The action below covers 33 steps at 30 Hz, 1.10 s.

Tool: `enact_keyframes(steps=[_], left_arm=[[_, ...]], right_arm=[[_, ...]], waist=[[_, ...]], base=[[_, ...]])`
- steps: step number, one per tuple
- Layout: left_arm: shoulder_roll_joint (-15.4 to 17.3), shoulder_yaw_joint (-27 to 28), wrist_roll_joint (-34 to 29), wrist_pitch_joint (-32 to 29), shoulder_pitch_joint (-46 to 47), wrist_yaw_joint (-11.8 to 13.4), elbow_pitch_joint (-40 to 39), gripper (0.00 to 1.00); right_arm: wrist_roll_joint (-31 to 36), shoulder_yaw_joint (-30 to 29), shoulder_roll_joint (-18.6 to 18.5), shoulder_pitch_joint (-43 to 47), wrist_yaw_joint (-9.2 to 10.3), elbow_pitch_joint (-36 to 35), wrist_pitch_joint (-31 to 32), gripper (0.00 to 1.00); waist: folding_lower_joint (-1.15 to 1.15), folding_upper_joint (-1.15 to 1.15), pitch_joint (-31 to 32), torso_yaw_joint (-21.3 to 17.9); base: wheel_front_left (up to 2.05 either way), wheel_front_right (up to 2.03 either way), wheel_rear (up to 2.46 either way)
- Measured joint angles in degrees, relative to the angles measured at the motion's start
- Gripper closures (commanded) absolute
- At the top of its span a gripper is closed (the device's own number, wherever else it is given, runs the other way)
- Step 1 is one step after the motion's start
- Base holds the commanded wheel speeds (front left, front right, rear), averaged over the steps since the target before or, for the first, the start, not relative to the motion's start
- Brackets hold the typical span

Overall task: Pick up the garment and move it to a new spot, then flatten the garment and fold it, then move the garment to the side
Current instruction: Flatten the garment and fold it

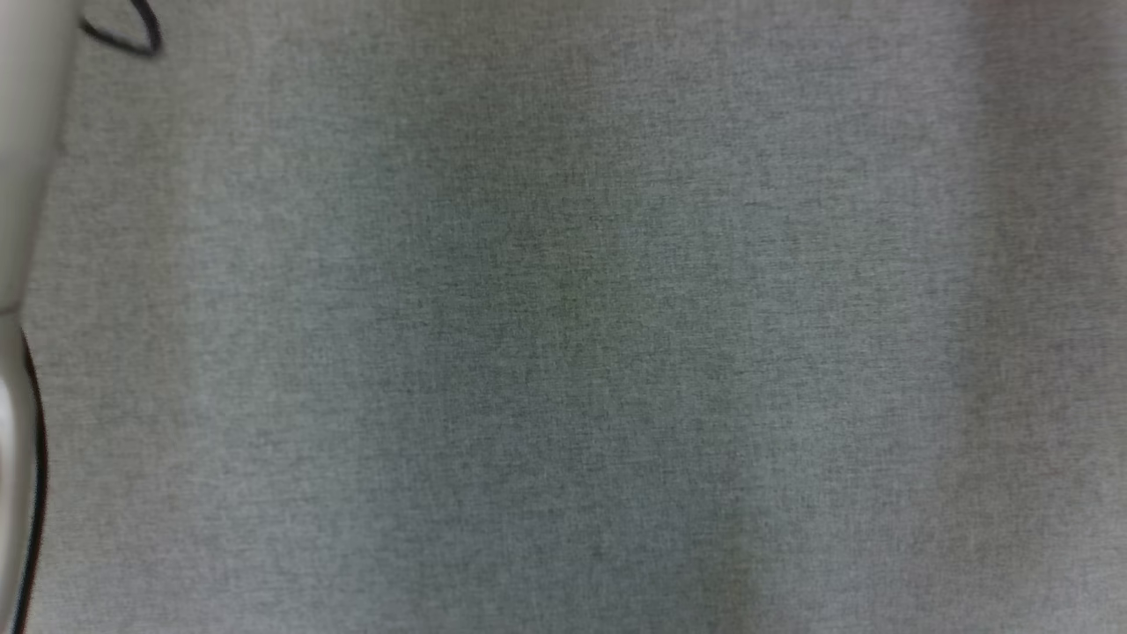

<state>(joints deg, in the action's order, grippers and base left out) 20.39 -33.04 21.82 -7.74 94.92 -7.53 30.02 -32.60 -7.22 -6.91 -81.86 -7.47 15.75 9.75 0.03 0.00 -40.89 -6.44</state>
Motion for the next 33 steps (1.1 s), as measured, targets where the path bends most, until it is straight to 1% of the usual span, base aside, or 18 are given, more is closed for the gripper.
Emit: enact_keyframes(steps=[2,4,8,11,13,16,21,28,29,30,33], left_arm=[[0.2,-0.9,2.3,3.3,-3.0,0.0,2.1,1.0],[1.5,-3.6,3.7,5.5,-7.3,0.0,3.3,1.0],[4.2,-6.7,7.2,9.2,-18.0,0.0,3.5,1.0],[5.2,-8.1,9.4,10.9,-27.0,0.0,1.9,1.0],[5.7,-8.7,10.9,11.4,-32.6,0.1,-0.1,1.0],[6.5,-10.1,11.8,11.3,-40.8,1.6,-3.6,1.0],[8.2,-11.5,13.9,11.3,-53.8,6.0,-11.6,1.0],[12.7,-14.3,16.2,9.8,-73.0,12.8,-22.4,1.0],[12.7,-14.3,16.2,9.8,-73.0,12.8,-22.4,1.0],[14.4,-15.1,17.0,8.4,-77.9,15.1,-26.2,1.0],[16.7,-17.1,18.5,5.5,-84.7,17.5,-32.3,1.0]], right_arm=[[-2.3,1.3,-1.0,5.5,0.0,0.0,-1.5,1.0],[-4.7,2.4,-1.8,11.6,0.0,-0.6,-2.4,1.0],[-9.6,5.1,-4.4,25.3,0.0,-4.3,-4.6,1.0],[-12.5,5.6,-6.0,36.2,0.0,-7.2,-5.4,1.0],[-13.0,6.0,-7.3,43.3,0.0,-9.4,-5.8,1.0],[-13.6,6.7,-7.9,53.3,0.0,-11.9,-6.4,1.0],[-13.6,7.6,-8.3,68.0,0.0,-15.2,-7.0,1.0],[-13.2,9.0,-9.4,86.9,0.0,-19.2,-5.6,1.0],[-13.2,9.0,-9.4,86.9,0.0,-19.2,-5.6,1.0],[-13.7,8.7,-9.7,91.5,0.0,-20.8,-4.7,1.0],[-14.5,8.6,-10.4,97.9,0.0,-24.1,-2.8,1.0]], waist=[[0.0,0.0,-0.8,0.3],[0.0,0.0,-0.2,0.4],[-0.01,0.0,2.7,0.7],[-0.01,0.0,5.5,1.0],[-0.07,0.0,7.7,1.2],[-0.06,0.0,11.1,1.7],[-0.06,0.0,17.3,2.5],[-0.05,0.0,25.6,2.9],[-0.05,0.0,25.6,2.9],[-0.05,0.0,27.4,2.8],[-0.05,0.0,29.1,2.8]], base=[[0.0,0.0,0.0],[0.0,0.0,0.0],[0.0,0.0,0.0],[0.0,0.0,0.0],[0.0,0.0,0.0],[0.0,0.0,0.0],[0.0,0.0,0.0],[0.0,0.0,0.0],[0.0,0.0,0.0],[0.0,0.0,0.0],[0.0,0.0,0.0]])
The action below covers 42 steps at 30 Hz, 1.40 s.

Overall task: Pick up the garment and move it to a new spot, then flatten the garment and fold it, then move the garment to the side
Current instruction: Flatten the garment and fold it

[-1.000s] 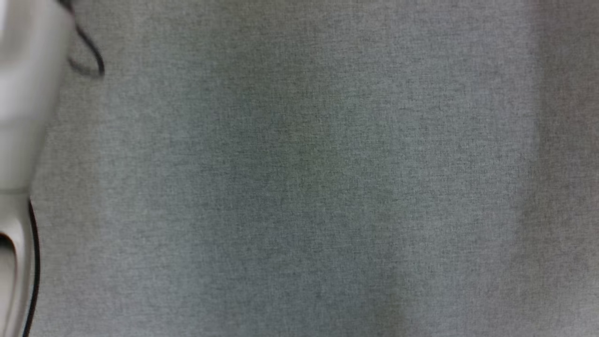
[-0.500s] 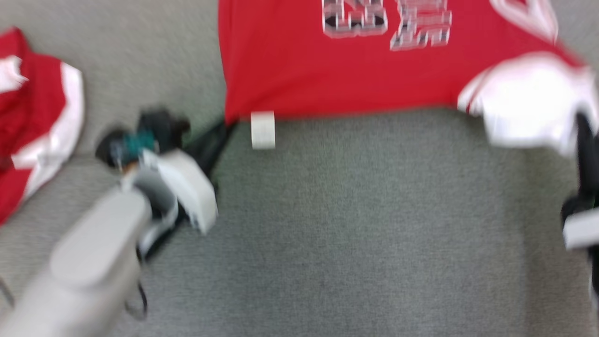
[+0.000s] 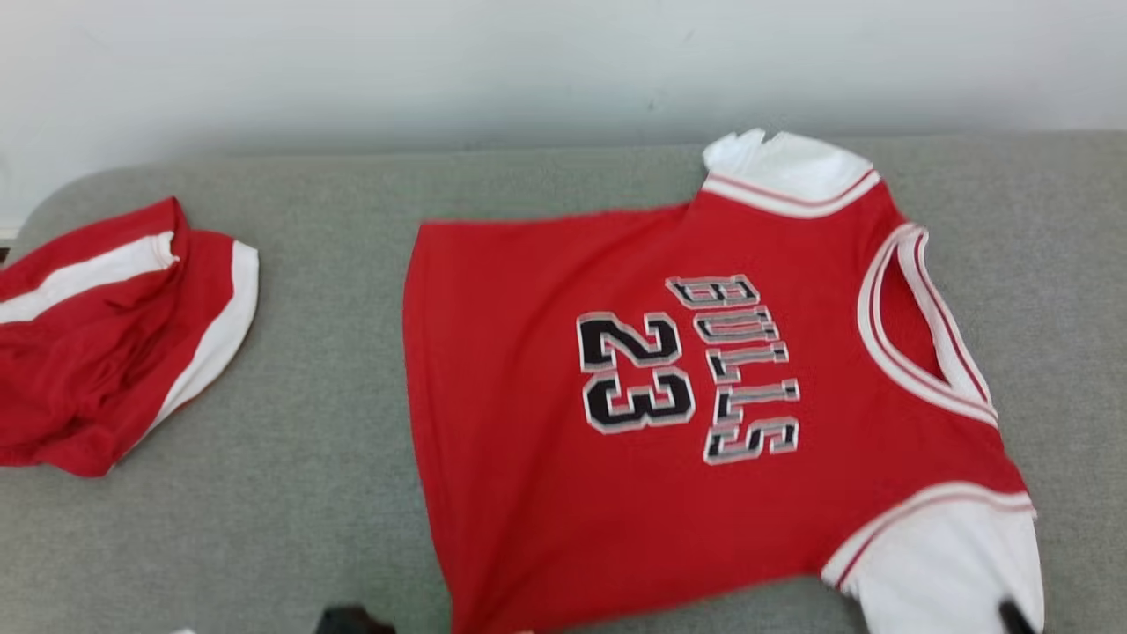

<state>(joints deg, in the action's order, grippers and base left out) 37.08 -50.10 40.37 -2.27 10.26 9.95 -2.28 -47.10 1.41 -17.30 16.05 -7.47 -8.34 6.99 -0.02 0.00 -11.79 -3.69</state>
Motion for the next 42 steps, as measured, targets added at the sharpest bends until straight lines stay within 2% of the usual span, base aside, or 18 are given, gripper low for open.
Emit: enact_keyframes(steps=[5,10,16,22,28,33,34,35,36,42], left_arm=[[2.8,-1.1,2.5,-4.7,-4.1,1.8,-8.0,1.0],[4.5,0.4,4.8,-9.3,-1.7,1.7,-11.5,1.0],[5.9,2.9,8.2,-15.6,5.5,-1.1,-11.7,1.0],[3.4,5.2,14.7,-23.0,14.3,-3.8,-10.0,1.0],[2.1,7.9,18.1,-28.4,22.0,-3.8,-7.4,1.0],[1.5,8.2,18.0,-30.5,26.2,-3.8,-4.9,1.0],[1.2,8.0,17.8,-30.5,26.5,-3.9,-4.3,0.76],[0.9,7.8,17.6,-30.5,26.9,-3.9,-3.7,0.4],[0.6,7.7,17.6,-30.5,27.1,-4.0,-3.3,0.0],[0.7,9.4,17.1,-25.9,25.2,-3.1,-2.2,0.0]], right_arm=[[-0.9,-0.7,-1.4,7.0,0.0,-5.2,5.0,1.0],[-0.8,-3.7,-3.7,5.7,0.0,-8.2,11.9,1.0],[-0.8,-4.3,-6.8,-4.3,0.0,-9.3,22.5,1.0],[1.6,-4.6,-8.7,-16.1,0.0,-8.2,30.0,1.0],[5.3,-3.2,-8.5,-28.2,0.0,-4.6,33.2,1.0],[8.2,-1.1,-7.4,-35.4,0.0,-0.6,32.9,1.0],[8.7,-0.9,-6.9,-36.2,0.0,0.3,32.6,0.69],[9.5,-0.4,-6.6,-36.8,0.0,0.9,31.8,0.1],[10.2,0.1,-6.6,-37.3,0.0,1.3,31.1,0.0],[10.7,0.4,-6.6,-36.6,0.0,1.8,25.5,0.0]], waist=[[0.02,0.0,0.2,0.5],[0.02,0.0,-0.2,0.5],[0.03,0.0,-2.5,0.5],[0.03,0.0,-6.4,1.7],[0.04,0.0,-10.7,2.7],[0.04,0.0,-13.8,2.8],[0.04,0.0,-14.3,2.8],[0.04,0.0,-14.6,2.8],[0.04,0.0,-14.8,2.8],[0.04,0.0,-12.4,2.4]], base=[[0.0,0.0,0.0],[0.0,0.0,0.0],[0.0,0.0,0.0],[0.0,0.0,0.0],[0.0,0.0,0.0],[0.0,0.0,0.0],[0.0,0.0,0.0],[0.0,0.0,0.0],[0.0,0.0,0.0],[0.0,0.0,0.0]])
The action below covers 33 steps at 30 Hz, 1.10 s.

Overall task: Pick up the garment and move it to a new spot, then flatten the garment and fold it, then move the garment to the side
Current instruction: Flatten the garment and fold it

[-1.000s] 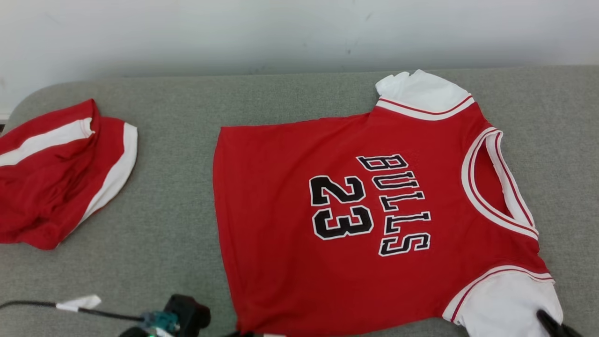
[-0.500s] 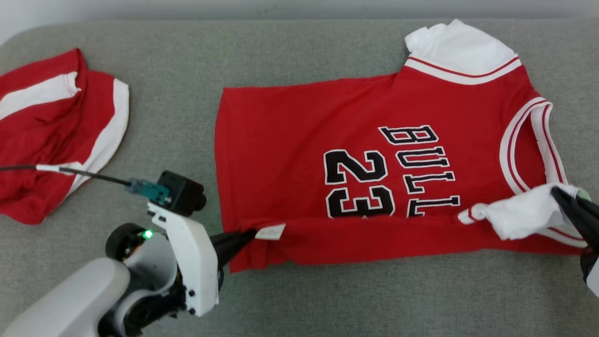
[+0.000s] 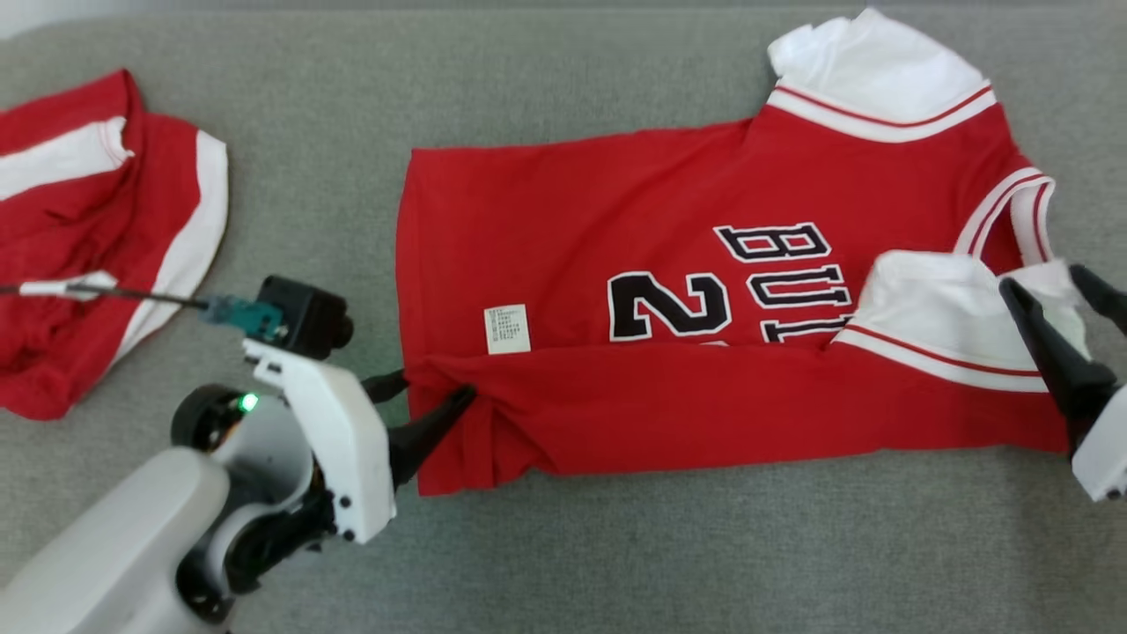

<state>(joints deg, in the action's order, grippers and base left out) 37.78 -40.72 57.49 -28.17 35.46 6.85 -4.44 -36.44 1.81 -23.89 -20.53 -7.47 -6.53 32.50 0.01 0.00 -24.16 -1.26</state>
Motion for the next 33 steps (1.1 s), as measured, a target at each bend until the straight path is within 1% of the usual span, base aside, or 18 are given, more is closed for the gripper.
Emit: enact_keyframes(steps=[3,6,10,13,16,21,28,33], left_arm=[[1.1,1.1,0.0,2.9,-3.8,1.4,-2.3,0.0],[2.2,1.6,-1.1,5.8,-7.3,3.8,-5.7,0.0],[2.1,-0.1,-3.5,8.2,-12.1,6.7,-8.6,0.0],[1.8,-1.8,-6.1,9.2,-13.8,7.9,-8.4,0.0],[1.2,-2.3,-7.2,10.8,-14.4,8.4,-7.0,0.0],[-0.7,-2.8,-7.7,12.2,-14.3,8.3,-4.8,0.0],[-2.7,-3.5,-7.8,13.0,-12.9,7.1,-1.8,0.0],[-4.8,-4.5,-7.9,12.8,-11.2,5.5,0.0,0.0]], right_arm=[[-0.6,-0.2,-1.5,3.8,0.0,-1.2,-1.4,0.0],[-0.3,-1.1,-3.5,8.2,0.0,-2.7,-2.4,0.0],[1.6,-2.4,-5.1,13.2,0.0,-2.8,-3.4,0.0],[2.8,-2.5,-5.4,14.8,0.0,-1.6,-4.9,0.0],[4.3,-2.1,-5.8,14.9,0.0,0.5,-5.9,0.0],[6.0,-0.3,-6.2,14.7,0.0,5.2,-7.4,0.0],[5.1,2.7,-5.4,11.6,0.0,9.0,-8.2,0.0],[3.8,4.9,-4.9,9.2,0.0,10.6,-8.3,0.0]], waist=[[0.0,0.0,2.4,-0.3],[-0.01,0.0,4.8,-0.7],[-0.03,0.0,6.3,-1.2],[-0.02,0.0,5.4,-1.3],[-0.02,0.0,4.3,-1.2],[-0.02,0.0,2.6,-0.5],[-0.02,0.0,1.6,0.1],[-0.02,0.0,1.4,-0.2]], base=[[0.0,0.0,0.0],[0.0,0.0,0.0],[0.0,0.0,0.0],[0.0,0.0,0.0],[0.0,0.0,0.0],[0.0,0.0,0.0],[0.0,0.0,0.0],[0.0,0.0,0.0]])
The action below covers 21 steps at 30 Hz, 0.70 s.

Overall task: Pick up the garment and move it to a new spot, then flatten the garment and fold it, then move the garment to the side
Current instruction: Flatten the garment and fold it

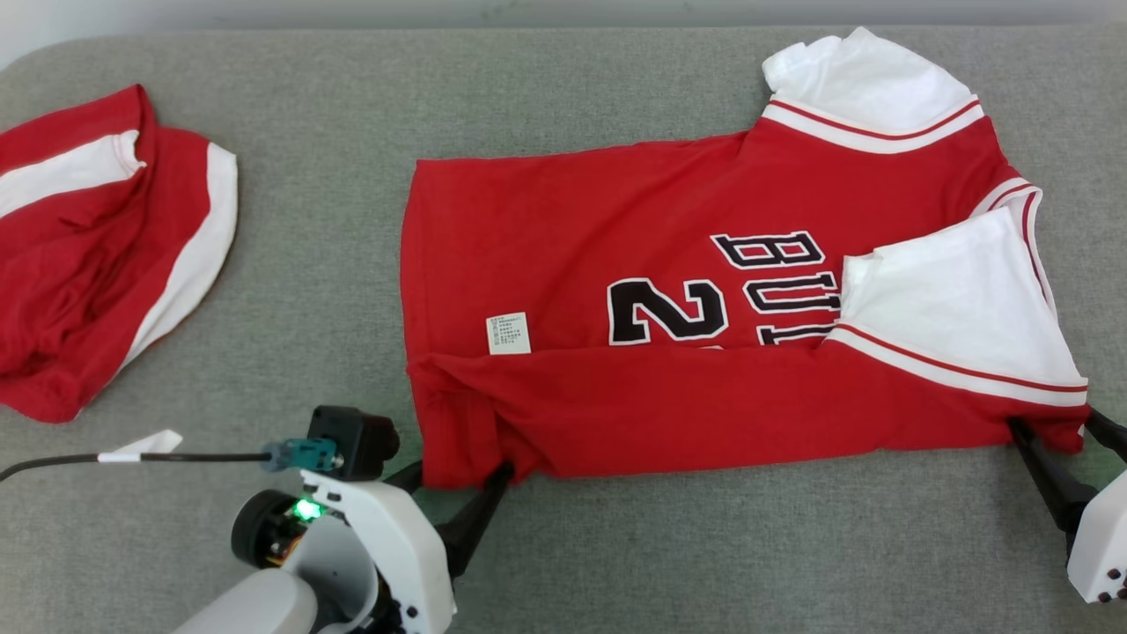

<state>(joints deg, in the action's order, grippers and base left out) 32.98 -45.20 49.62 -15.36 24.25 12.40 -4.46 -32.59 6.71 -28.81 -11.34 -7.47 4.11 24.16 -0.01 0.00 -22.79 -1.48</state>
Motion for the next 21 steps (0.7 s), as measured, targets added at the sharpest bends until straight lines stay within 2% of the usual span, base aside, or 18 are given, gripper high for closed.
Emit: enact_keyframes(steps=[1,2,3,4,5,14,18,21], left_arm=[[-0.3,0.0,0.1,0.0,0.3,-0.1,0.5,0.53],[-0.7,0.0,0.2,0.0,0.5,-0.3,0.9,1.0],[-0.9,-0.1,0.2,0.0,0.9,-0.6,1.5,1.0],[-1.1,-0.1,0.3,-0.1,1.2,-0.8,2.0,1.0],[-1.1,-0.1,0.5,-0.2,1.3,-1.4,2.4,1.0],[-0.6,0.9,5.4,-1.7,1.5,-4.9,4.4,1.0],[0.8,1.3,8.8,-3.2,-0.4,-6.8,3.7,1.0],[2.6,1.9,10.8,-3.8,-3.1,-7.3,2.1,1.0]], right_arm=[[-0.5,0.5,0.0,-0.4,0.0,0.2,0.1,0.0],[-1.2,1.0,-0.1,-0.6,0.01,0.4,0.2,0.19],[-1.9,1.4,-0.2,-0.9,0.02,0.6,0.2,0.63],[-2.6,1.8,-0.3,-1.2,0.02,0.8,0.3,0.96],[-3.2,2.3,-0.5,-1.5,0.02,0.8,0.4,1.0],[-10.3,3.9,-2.3,-1.5,-0.07,2.0,0.5,1.0],[-13.8,4.0,-4.5,1.2,-0.07,0.8,1.0,1.0],[-16.1,3.8,-6.3,4.8,-0.07,-1.5,1.8,1.0]], waist=[[0.0,0.0,0.0,-0.1],[0.0,0.0,0.0,-0.1],[0.0,0.0,0.0,-0.2],[0.01,0.0,0.0,-0.3],[0.01,0.0,0.1,-0.3],[0.01,0.0,2.0,-0.3],[0.01,0.0,4.2,-0.4],[0.01,0.0,6.1,-0.6]], base=[[0.0,0.0,0.0],[0.0,0.0,0.0],[0.0,0.0,0.0],[0.0,0.0,0.0],[0.0,0.0,0.0],[0.0,0.0,0.0],[0.0,0.0,0.0],[0.0,0.0,0.0]])
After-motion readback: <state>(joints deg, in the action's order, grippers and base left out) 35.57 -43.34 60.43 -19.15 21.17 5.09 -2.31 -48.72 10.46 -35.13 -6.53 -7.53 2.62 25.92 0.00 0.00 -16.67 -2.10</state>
